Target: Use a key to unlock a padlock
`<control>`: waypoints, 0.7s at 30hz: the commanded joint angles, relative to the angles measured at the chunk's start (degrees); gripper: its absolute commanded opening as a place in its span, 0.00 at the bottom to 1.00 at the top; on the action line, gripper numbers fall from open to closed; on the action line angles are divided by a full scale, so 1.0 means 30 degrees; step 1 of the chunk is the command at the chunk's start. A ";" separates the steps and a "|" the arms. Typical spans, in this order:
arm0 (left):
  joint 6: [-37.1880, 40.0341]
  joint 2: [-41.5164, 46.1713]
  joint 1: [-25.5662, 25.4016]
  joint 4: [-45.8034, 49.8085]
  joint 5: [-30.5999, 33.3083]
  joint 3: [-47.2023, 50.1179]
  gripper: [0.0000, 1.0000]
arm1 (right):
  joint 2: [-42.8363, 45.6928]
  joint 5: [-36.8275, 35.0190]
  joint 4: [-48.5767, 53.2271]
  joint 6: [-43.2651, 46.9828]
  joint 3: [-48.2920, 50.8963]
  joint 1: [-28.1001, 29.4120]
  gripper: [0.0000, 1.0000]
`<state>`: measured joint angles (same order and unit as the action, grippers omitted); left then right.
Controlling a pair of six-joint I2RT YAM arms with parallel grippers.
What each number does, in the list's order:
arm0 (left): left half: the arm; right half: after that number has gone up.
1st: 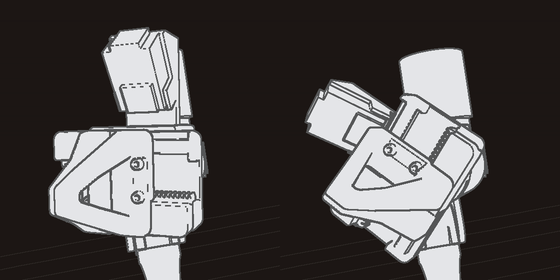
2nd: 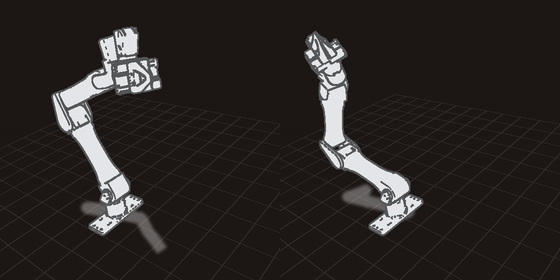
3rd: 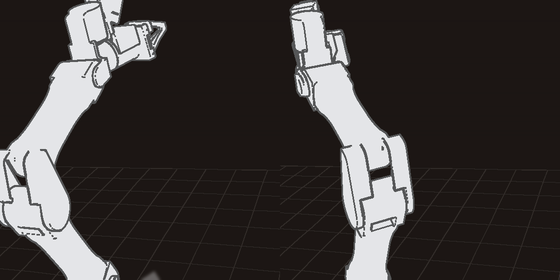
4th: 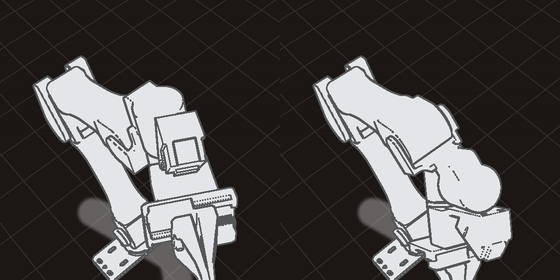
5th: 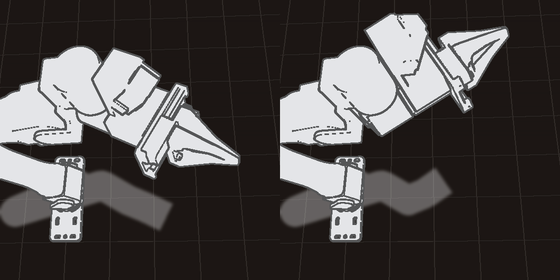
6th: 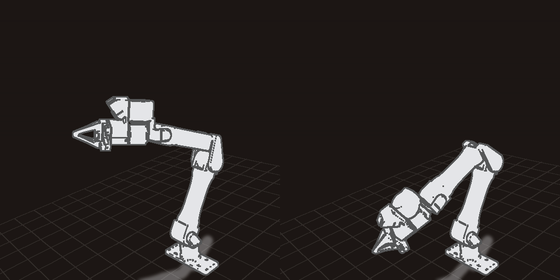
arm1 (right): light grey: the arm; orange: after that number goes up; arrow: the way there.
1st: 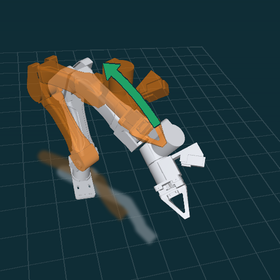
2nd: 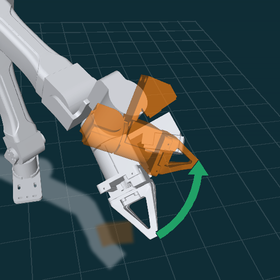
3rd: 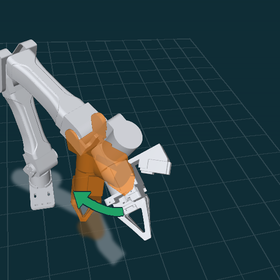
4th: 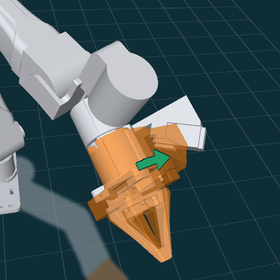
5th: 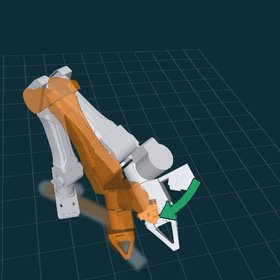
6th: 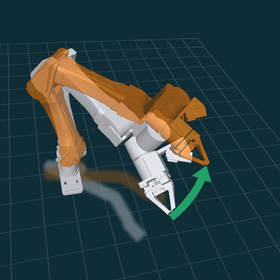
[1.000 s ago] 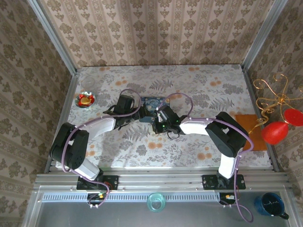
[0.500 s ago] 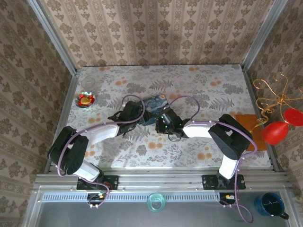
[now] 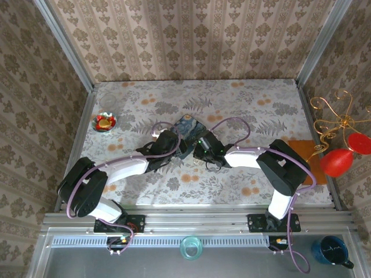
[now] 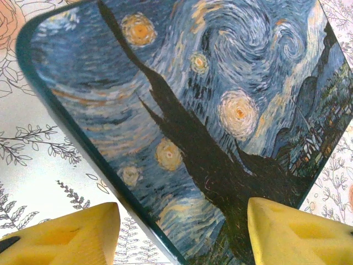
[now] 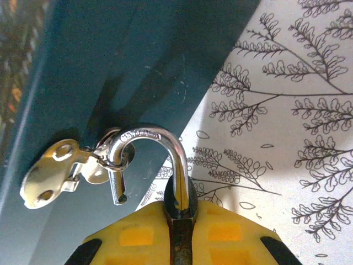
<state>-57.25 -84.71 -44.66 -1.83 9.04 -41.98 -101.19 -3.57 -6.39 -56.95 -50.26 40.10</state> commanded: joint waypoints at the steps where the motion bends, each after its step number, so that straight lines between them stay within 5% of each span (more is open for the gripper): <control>1: 0.0016 -0.0301 -0.0168 0.2956 0.0151 0.0574 0.62 | 0.0206 -0.0477 0.0854 -0.0469 -0.1131 -0.0493 0.00; 21: -0.0308 -0.0023 -0.0266 0.2567 0.0559 0.0951 0.62 | -0.0954 0.2492 0.2336 -0.0336 -0.2799 -0.2584 0.00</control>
<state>-58.08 -84.25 -45.34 -2.00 9.32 -41.45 -102.69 4.05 0.25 -57.56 -57.52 34.15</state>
